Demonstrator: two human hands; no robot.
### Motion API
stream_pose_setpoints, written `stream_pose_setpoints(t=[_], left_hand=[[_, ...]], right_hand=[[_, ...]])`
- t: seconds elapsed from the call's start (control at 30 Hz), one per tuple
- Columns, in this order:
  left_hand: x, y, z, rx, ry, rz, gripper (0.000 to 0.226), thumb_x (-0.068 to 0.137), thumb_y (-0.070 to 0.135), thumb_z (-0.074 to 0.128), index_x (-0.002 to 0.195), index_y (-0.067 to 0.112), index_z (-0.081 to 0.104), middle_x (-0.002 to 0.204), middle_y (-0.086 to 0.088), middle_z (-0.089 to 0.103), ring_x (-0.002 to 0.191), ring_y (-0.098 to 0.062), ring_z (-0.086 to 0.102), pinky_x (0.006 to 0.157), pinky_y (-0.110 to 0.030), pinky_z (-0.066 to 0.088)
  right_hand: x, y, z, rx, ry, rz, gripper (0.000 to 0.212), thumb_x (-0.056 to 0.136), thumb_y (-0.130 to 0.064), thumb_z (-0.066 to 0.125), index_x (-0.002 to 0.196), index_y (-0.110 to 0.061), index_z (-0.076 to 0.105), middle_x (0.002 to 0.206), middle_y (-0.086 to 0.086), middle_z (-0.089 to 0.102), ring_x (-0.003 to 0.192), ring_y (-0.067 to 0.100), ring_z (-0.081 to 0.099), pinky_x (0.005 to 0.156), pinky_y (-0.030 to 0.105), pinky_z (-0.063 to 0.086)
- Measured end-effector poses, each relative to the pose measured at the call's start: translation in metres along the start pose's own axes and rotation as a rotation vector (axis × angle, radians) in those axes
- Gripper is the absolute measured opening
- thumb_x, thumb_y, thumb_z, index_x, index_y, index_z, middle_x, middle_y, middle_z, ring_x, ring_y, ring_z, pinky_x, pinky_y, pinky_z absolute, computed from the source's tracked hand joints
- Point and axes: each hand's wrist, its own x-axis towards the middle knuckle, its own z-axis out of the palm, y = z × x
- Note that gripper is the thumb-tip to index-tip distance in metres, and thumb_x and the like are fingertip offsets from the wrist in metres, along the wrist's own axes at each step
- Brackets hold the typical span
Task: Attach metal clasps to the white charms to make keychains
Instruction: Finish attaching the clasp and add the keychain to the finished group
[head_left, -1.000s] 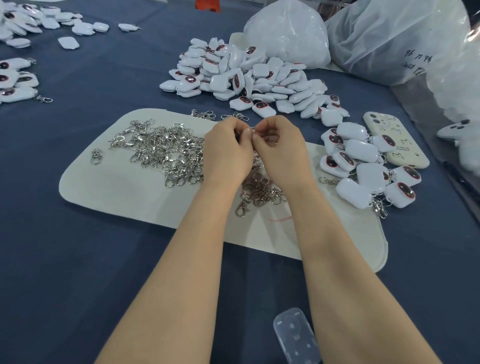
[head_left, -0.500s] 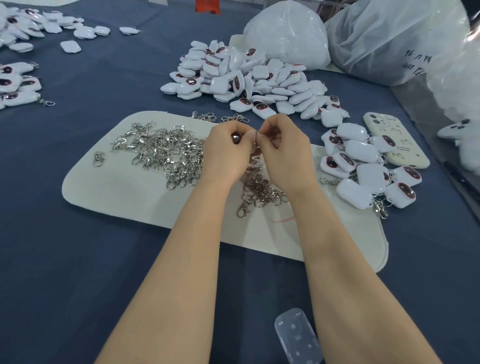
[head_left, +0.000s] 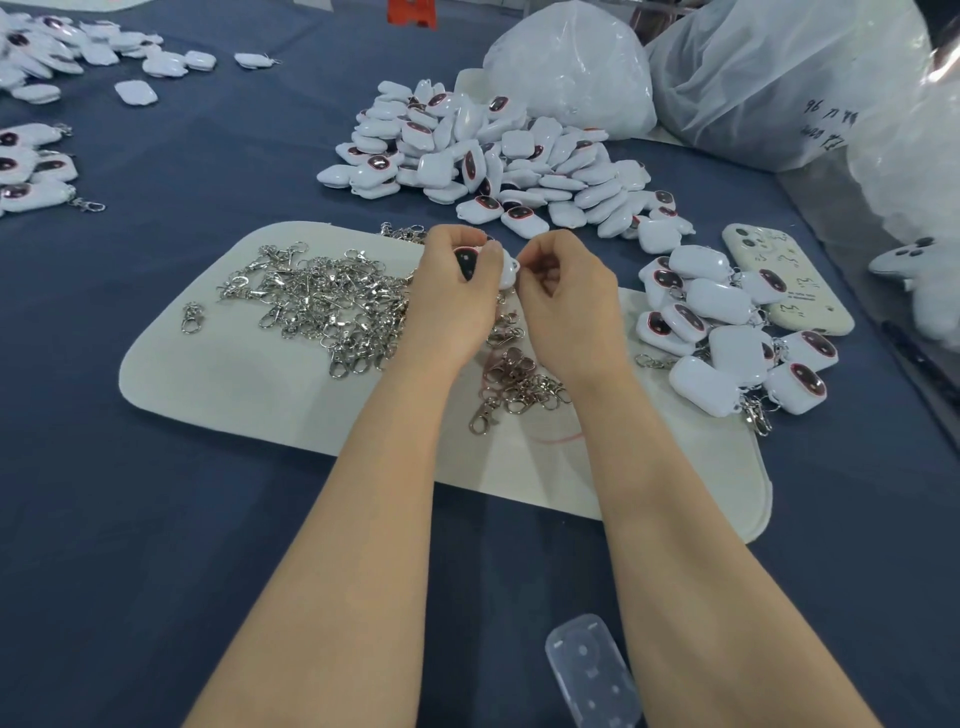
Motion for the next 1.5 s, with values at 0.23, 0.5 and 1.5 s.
stream_pose_setpoints(t=[0.23, 0.5, 1.5], left_hand=[[0.000, 0.001, 0.001, 0.091, 0.000, 0.060, 0.016, 0.097, 0.022, 0.047, 0.111, 0.013, 0.051, 0.108, -0.012, 0.060, 0.082, -0.021, 0.054, 0.080, -0.035, 0.047], [-0.001, 0.000, 0.002, 0.105, 0.014, 0.052, 0.007, 0.097, 0.023, 0.047, 0.102, 0.018, 0.049, 0.110, -0.013, 0.060, 0.085, -0.028, 0.058, 0.083, -0.040, 0.048], [0.000, 0.009, 0.001, -0.792, -0.067, -0.398, 0.018, 0.098, 0.010, 0.047, 0.083, 0.004, 0.056, 0.060, -0.002, 0.054, 0.038, -0.004, 0.043, 0.038, -0.014, 0.040]], right_hand=[[0.000, 0.001, 0.001, -0.032, 0.026, 0.008, 0.014, 0.086, -0.002, 0.054, 0.083, -0.016, 0.054, 0.071, -0.016, 0.053, 0.066, -0.001, 0.051, 0.064, 0.006, 0.039], [0.002, 0.002, 0.000, -0.006, 0.038, 0.025, 0.013, 0.087, -0.003, 0.057, 0.085, -0.016, 0.055, 0.072, -0.017, 0.053, 0.067, -0.002, 0.051, 0.066, 0.008, 0.040], [-0.001, -0.012, 0.001, 0.277, 0.073, 0.109, 0.026, 0.087, -0.003, 0.059, 0.079, -0.027, 0.057, 0.079, -0.011, 0.063, 0.077, 0.007, 0.059, 0.080, 0.027, 0.051]])
